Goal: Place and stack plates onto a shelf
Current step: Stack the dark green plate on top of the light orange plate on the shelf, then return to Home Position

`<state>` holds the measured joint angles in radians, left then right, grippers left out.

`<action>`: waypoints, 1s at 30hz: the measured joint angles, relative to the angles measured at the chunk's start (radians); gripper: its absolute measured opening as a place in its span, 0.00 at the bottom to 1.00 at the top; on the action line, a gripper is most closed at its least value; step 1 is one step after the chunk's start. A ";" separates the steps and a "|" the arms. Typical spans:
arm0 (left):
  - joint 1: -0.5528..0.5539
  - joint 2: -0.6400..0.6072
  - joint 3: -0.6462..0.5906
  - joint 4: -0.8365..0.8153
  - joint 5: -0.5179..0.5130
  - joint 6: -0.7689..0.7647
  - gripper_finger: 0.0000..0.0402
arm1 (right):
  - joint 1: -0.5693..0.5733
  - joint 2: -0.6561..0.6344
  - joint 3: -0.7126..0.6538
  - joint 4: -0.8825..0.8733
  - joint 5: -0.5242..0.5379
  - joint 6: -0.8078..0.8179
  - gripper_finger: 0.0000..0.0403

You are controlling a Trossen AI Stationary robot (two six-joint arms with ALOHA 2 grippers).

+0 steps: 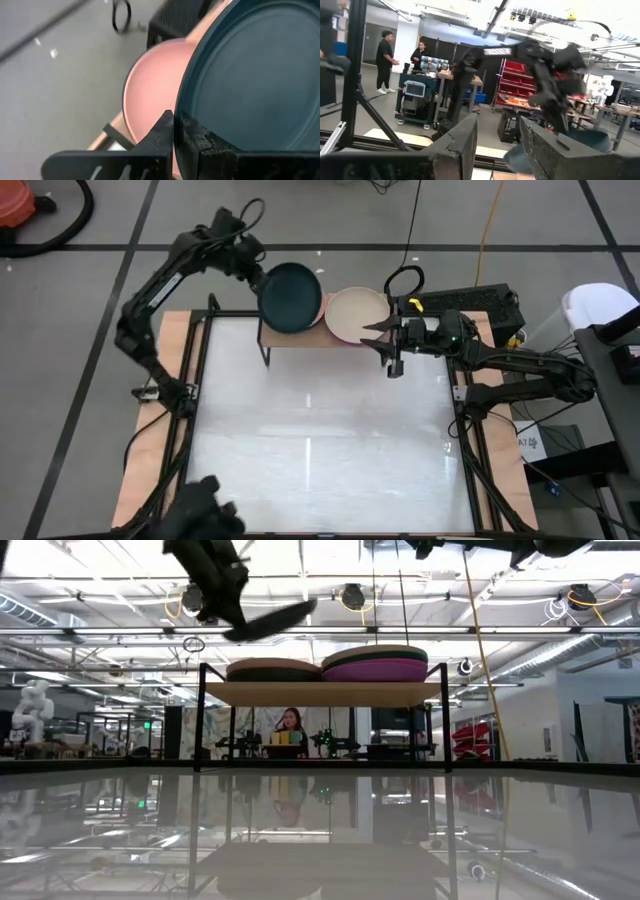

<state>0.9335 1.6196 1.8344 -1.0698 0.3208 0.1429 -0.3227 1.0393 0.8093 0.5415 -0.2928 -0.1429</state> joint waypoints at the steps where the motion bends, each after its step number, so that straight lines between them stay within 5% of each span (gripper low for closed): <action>1: 0.009 0.028 0.013 -0.020 0.004 0.010 0.02 | 0.004 0.000 0.000 0.000 0.000 0.000 0.32; 7: 0.032 0.134 0.040 -0.052 0.010 0.029 0.06 | 0.018 0.000 0.000 0.000 0.000 -0.001 0.32; 19: 0.033 0.138 0.042 -0.021 -0.068 0.048 0.25 | 0.018 -0.001 0.000 -0.001 0.001 -0.002 0.32; 25: 0.019 0.054 0.042 0.021 -0.066 0.072 0.42 | 0.006 -0.072 0.000 -0.082 0.036 -0.029 0.32; 30: -0.007 -0.117 0.039 0.088 -0.063 0.074 0.38 | -0.017 -0.218 0.000 -0.266 0.193 -0.090 0.32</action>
<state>0.9260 1.5030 1.8730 -0.9819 0.2577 0.2169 -0.3400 0.8218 0.8097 0.2755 -0.0998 -0.2330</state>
